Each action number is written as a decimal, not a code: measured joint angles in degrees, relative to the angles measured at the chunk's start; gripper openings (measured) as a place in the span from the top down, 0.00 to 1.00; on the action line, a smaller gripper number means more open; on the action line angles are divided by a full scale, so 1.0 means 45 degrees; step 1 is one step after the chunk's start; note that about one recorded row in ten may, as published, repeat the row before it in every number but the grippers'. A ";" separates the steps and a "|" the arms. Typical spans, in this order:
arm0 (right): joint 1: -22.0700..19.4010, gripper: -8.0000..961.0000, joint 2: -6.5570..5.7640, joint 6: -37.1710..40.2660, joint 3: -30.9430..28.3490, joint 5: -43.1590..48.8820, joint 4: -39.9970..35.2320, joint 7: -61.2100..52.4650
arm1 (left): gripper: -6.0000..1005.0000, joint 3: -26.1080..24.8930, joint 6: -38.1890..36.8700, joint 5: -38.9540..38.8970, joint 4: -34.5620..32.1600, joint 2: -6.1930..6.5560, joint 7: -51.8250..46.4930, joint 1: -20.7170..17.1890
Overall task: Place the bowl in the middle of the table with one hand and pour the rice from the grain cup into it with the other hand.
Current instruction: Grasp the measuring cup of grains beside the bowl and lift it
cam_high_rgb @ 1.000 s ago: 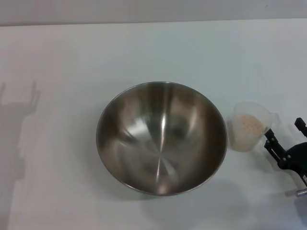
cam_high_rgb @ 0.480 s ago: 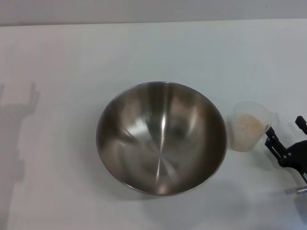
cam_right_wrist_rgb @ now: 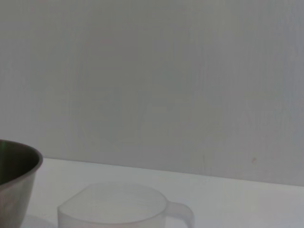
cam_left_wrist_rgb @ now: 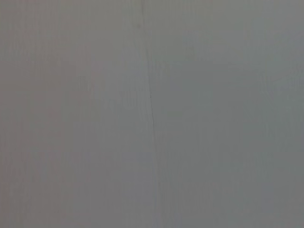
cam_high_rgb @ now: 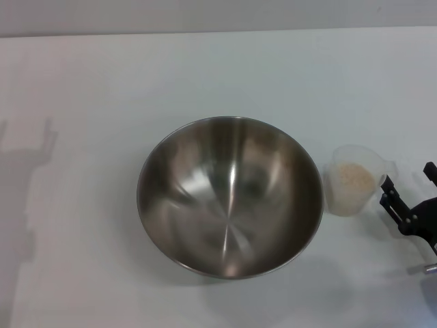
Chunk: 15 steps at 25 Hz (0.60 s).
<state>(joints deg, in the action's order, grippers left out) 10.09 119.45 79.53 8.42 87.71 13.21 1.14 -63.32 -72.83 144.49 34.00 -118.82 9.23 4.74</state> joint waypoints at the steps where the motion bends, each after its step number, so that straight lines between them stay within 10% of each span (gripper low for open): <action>1: 0.0010 0.20 0.0000 0.0003 -0.0004 0.0000 -0.0007 0.0000 | 0.20 0.0006 -0.0001 0.0000 -0.0012 0.0000 0.0000 -0.0004; 15: 0.0104 0.20 0.0010 0.0239 -0.0016 -0.0001 0.0017 0.0000 | 0.20 0.0011 -0.0009 0.0000 -0.0105 0.0000 -0.0031 -0.0038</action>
<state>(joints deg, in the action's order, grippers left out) 10.56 119.50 80.61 8.35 87.71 13.29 1.14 -63.28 -72.86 144.50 33.53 -118.82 9.09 4.57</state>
